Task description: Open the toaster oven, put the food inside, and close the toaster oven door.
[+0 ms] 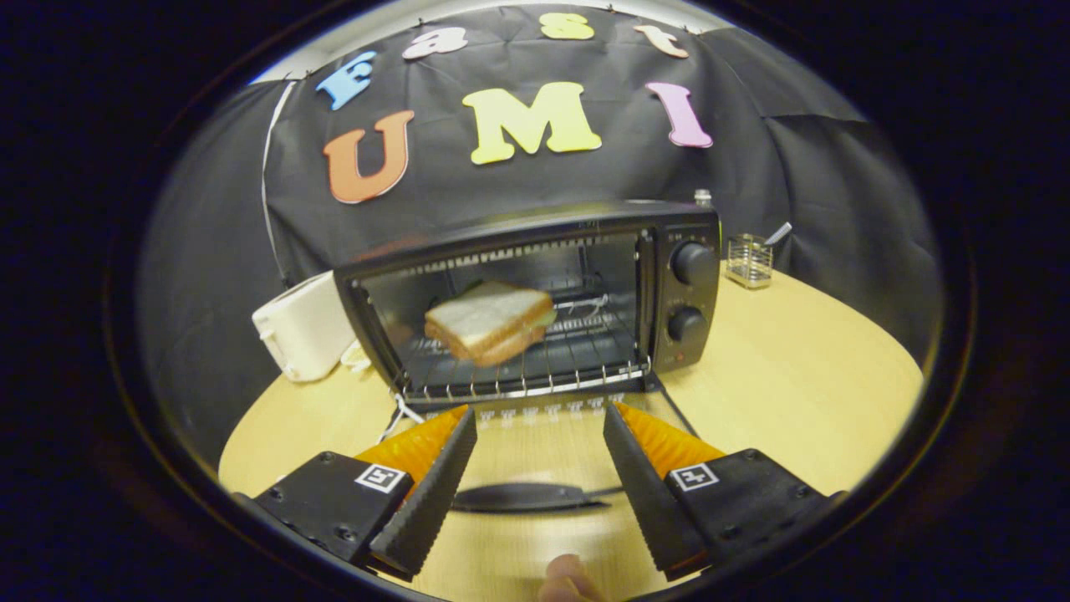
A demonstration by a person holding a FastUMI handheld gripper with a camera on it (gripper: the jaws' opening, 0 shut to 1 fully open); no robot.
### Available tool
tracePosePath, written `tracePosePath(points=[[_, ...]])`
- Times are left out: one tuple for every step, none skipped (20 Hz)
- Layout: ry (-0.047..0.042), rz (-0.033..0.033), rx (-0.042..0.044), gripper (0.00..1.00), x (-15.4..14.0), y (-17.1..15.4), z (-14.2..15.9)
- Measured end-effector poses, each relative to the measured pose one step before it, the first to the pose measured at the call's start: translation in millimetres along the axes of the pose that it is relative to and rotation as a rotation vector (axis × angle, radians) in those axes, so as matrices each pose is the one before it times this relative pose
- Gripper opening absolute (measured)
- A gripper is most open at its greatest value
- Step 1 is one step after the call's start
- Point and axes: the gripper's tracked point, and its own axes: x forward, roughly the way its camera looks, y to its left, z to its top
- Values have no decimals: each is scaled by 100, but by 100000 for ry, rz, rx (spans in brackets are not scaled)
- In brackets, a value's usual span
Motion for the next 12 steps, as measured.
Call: tracePosePath(points=[[859, 1848, -425, 100, -722, 679, -1180], [340, 1146, -1557, 99, -676, 516, -968], [-1599, -207, -3285, 100, -858, 293, -997], [-1992, -2053, -5265, 100, -663, -191, -232], [-597, -1960, -4026, 99, -387, -91, -697], [1083, -324, -2468, 99, -177, 236, -816], [1301, 1065, -830, 99, 89, 386, -972], [1717, 1198, 479, 99, -183, 200, -307], [-907, 5, 749, 100, 83, 168, 117], [671, -1823, 66, 100, -69, -272, -99], [1610, -730, -548, 100, 40, -136, -286], [2525, 371, 345, 100, 180, 94, -365]])
